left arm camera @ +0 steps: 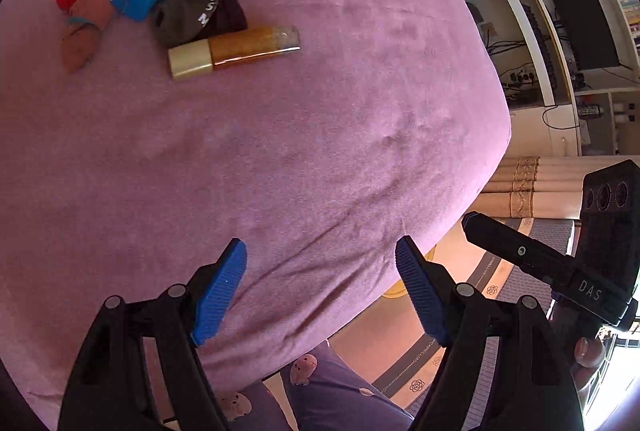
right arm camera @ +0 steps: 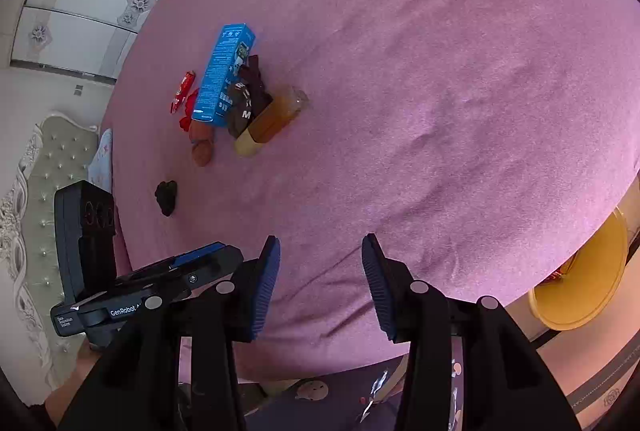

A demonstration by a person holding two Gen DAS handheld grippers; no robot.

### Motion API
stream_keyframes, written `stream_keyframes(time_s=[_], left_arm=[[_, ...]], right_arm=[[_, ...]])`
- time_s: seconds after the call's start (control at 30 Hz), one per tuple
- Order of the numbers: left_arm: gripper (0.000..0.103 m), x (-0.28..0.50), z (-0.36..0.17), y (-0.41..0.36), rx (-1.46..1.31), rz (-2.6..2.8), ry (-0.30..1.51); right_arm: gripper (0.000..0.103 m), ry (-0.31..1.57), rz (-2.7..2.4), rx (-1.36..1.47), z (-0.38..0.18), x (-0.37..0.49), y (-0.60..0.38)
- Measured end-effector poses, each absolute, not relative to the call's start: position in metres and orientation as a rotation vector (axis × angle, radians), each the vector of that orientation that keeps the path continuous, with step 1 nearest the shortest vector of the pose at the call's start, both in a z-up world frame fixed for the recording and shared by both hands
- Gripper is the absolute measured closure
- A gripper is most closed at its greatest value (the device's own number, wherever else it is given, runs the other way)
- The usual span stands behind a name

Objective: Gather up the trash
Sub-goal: 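Move both tools back over the bed toward the remaining items, then grasp the brown sock with the left tool while the right grasps the blue box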

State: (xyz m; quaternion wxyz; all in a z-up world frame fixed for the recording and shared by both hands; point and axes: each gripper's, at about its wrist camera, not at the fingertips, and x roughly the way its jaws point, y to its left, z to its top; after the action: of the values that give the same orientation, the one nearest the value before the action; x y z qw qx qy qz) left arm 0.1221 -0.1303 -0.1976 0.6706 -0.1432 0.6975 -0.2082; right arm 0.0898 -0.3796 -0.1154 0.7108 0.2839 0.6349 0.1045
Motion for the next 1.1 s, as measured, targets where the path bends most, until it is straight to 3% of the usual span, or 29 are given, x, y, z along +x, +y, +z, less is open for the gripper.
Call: stream_keyframes(time_s=[0.5,1.1], left_arm=[[0.026,0.196,-0.205,-0.006,-0.419,-0.266,1.475],[0.026,0.285,-0.283,0.007,-0.406,-0.179,1.580]], right_arm=[[0.060,1.440,0.391,0.537,-0.114,0.171,-0.266],[0.060,1.530,0.414,0.559,-0.163,0.272,-0.241]])
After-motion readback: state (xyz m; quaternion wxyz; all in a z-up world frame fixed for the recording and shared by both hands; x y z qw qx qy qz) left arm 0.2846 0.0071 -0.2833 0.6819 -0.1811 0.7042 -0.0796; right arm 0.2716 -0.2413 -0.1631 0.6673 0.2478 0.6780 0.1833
